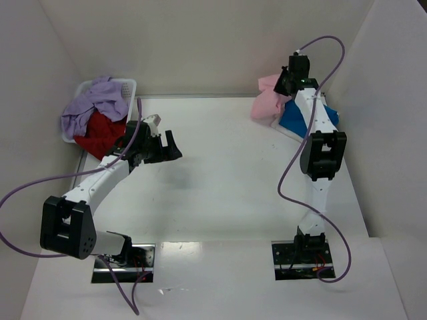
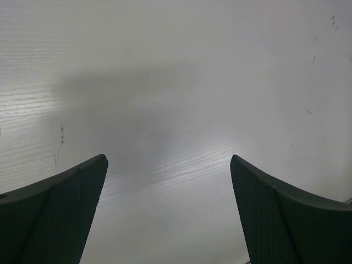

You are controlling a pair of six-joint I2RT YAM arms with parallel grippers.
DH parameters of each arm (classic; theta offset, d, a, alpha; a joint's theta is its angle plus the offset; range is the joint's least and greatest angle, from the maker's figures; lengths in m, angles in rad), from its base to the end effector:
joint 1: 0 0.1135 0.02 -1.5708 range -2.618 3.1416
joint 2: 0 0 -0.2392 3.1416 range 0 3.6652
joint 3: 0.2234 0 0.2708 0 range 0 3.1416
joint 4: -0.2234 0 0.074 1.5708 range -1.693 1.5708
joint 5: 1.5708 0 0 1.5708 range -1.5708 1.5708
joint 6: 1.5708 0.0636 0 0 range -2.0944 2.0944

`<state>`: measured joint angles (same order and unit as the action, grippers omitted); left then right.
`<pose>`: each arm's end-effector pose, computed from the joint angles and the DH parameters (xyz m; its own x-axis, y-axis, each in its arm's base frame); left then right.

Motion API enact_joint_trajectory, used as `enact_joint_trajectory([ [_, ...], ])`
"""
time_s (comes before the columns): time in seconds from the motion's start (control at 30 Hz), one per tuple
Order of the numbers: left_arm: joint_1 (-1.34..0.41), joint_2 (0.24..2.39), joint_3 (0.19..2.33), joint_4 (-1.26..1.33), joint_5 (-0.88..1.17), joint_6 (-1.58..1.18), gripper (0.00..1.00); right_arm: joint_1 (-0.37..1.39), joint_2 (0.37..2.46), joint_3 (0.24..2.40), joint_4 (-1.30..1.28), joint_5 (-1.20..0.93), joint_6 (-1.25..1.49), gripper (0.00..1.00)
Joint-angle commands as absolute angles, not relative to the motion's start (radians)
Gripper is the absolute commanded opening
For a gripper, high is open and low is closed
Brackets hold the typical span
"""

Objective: Fold and stack the t-shirts
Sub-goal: Put the neatly folded tshirt into the corner of the board with the right arm

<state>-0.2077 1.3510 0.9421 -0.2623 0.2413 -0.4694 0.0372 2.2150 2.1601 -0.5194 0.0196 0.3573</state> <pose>0.3299 -0.0850 0.2126 -0.7161 -0.2980 -0.6312 0.0666 0.8710 -0.4868 0.5458 0.0191 0.2754 -0.5158 0.3307 -0.7903 0.1704 0.9437 0.2837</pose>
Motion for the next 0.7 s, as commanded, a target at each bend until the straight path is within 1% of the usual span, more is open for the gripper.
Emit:
enact_joint_trajectory([
  [0.0,-0.198,1.359,0.945,-0.252,0.258,-0.443,1.0,-0.014,2.221,2.186,-0.568,0.052,0.304,0.0],
  [0.3,-0.198,1.378,0.945,-0.242,0.267,-0.443,1.0,-0.129,2.114,2.051,-0.529,0.012,0.285,0.0],
  [0.67,-0.198,1.387,0.945,-0.233,0.276,-0.443,1.0,-0.178,2.062,2.074,-0.551,-0.017,0.264,0.0],
])
